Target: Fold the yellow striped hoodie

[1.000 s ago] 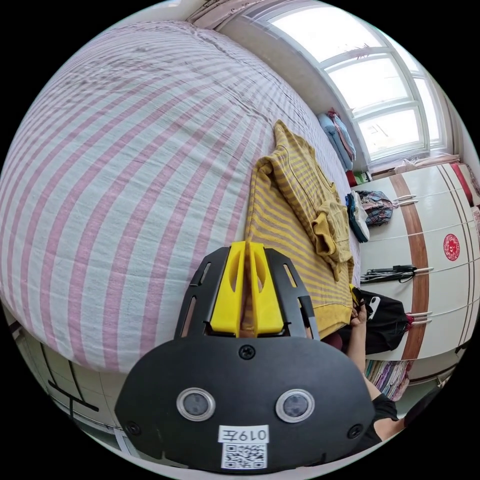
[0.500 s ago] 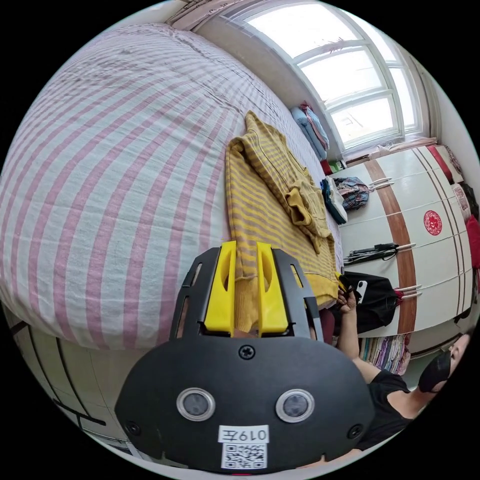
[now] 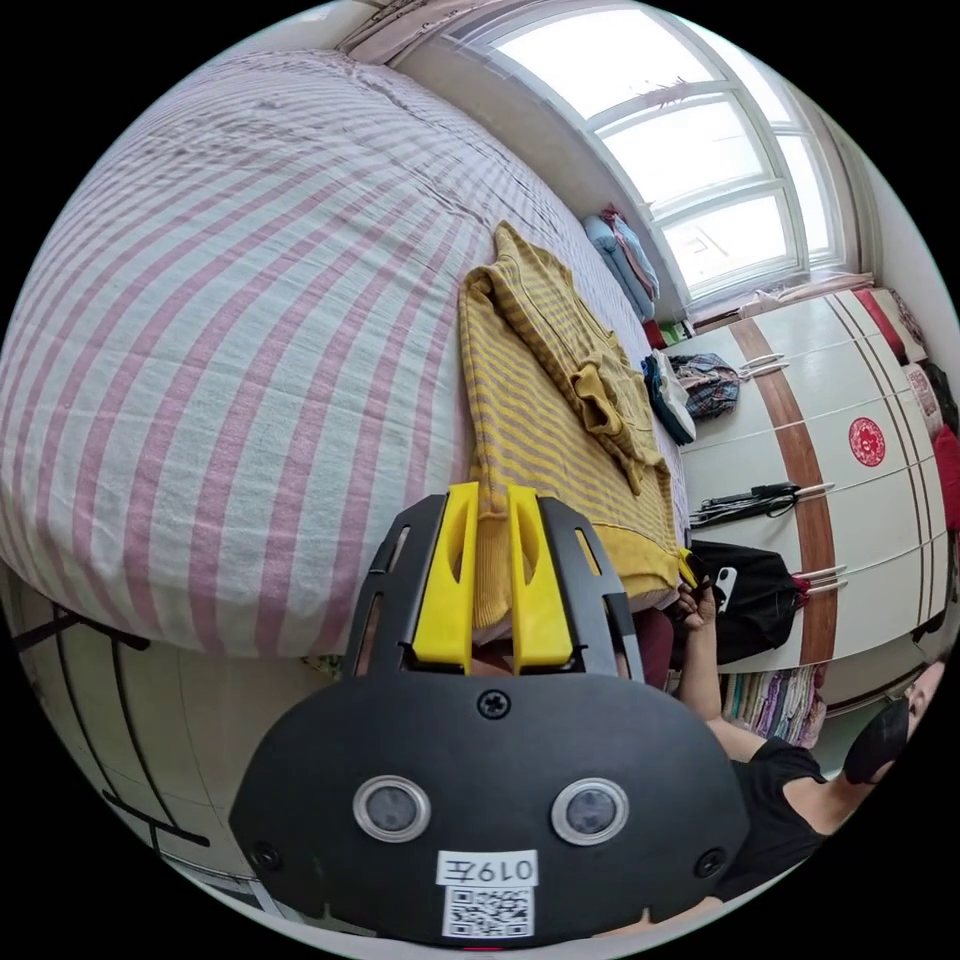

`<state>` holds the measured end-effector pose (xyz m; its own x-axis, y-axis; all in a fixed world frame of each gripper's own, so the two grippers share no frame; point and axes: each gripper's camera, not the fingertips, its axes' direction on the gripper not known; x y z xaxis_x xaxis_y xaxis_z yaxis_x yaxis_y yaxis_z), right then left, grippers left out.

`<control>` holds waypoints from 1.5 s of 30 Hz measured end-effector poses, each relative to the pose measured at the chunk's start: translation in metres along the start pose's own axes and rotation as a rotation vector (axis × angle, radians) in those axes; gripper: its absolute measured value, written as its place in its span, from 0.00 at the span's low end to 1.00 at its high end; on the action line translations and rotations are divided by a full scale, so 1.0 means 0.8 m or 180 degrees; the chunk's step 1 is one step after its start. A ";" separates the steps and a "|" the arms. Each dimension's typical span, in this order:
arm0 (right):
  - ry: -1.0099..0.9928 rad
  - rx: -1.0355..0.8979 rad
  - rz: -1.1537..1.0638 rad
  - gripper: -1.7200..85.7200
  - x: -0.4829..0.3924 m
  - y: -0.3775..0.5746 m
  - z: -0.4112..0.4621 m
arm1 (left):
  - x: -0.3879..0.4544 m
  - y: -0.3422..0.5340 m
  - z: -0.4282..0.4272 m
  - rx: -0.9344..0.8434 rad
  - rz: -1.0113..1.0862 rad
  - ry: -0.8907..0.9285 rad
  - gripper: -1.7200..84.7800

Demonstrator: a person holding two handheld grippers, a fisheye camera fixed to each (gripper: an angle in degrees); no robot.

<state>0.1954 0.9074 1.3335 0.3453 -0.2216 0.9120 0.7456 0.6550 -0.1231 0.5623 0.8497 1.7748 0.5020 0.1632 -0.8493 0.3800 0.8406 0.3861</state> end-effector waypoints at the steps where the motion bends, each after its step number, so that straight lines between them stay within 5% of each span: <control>1: -0.0007 -0.0029 -0.0009 0.11 -0.003 0.006 -0.002 | 0.002 0.007 -0.002 0.0003 0.0044 -0.0004 0.07; 15: 0.0147 -0.0241 0.0007 0.02 -0.046 0.024 -0.016 | 0.020 0.047 0.004 -0.0060 0.0023 -0.0109 0.04; 24: 0.0093 -0.0328 -0.0053 0.11 -0.070 0.030 -0.046 | 0.041 0.079 0.004 -0.0154 0.0052 -0.0108 0.07; 35: -0.0039 -0.0327 0.0089 0.02 -0.090 0.047 -0.092 | 0.078 0.134 0.034 -0.0223 0.0075 -0.0014 0.04; 45: -0.0105 -0.0451 -0.0028 0.09 -0.110 0.043 -0.143 | 0.114 0.175 0.061 -0.0355 0.0051 0.0097 0.03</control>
<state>0.2557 0.8671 1.2041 0.3213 -0.2014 0.9253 0.8222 0.5441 -0.1671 0.6995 0.9569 1.7686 0.4828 0.1914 -0.8546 0.2824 0.8896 0.3588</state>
